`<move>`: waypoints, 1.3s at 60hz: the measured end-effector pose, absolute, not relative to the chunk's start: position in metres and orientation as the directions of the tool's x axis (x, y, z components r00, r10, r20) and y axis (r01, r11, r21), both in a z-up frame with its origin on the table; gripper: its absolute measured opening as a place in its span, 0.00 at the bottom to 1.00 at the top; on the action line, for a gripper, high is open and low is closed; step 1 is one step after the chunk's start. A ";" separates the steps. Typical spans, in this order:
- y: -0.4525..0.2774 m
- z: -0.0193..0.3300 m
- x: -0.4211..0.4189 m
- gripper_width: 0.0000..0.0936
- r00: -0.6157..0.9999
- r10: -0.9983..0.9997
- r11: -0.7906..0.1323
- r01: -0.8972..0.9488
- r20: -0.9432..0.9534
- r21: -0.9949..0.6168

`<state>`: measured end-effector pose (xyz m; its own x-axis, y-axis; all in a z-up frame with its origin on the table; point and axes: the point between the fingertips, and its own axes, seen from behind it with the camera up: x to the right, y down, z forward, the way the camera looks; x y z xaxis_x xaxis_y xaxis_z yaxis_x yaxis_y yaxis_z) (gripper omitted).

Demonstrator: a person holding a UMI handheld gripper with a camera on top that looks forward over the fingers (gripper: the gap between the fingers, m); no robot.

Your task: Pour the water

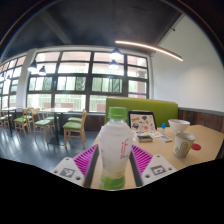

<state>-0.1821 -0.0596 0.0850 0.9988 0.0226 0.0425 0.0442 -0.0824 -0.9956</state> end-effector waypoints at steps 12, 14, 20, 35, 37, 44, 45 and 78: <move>-0.050 0.069 -0.169 0.43 1.000 0.014 -0.125 0.029 0.027 -0.992; -0.052 0.068 -0.170 0.39 0.999 0.021 -0.127 0.031 0.028 -0.991; -0.056 0.071 -0.176 0.30 0.998 0.059 -0.118 0.041 0.035 -0.992; -0.044 0.148 -0.159 0.30 0.989 0.091 -0.011 -0.112 -0.113 -0.994; -0.038 0.160 -0.149 0.30 0.977 0.096 -0.014 -0.189 -0.189 -0.982; -0.012 0.194 -0.096 0.30 0.783 0.142 -0.019 -0.609 -0.605 -0.793; -0.008 0.197 -0.086 0.30 0.727 0.149 -0.024 -0.675 -0.670 -0.738; -0.004 0.190 0.052 0.30 -0.701 0.154 -0.176 -0.712 -0.696 0.679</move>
<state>0.0523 -0.0043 0.1897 -0.7015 0.1543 -0.6958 -0.7125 -0.1756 0.6794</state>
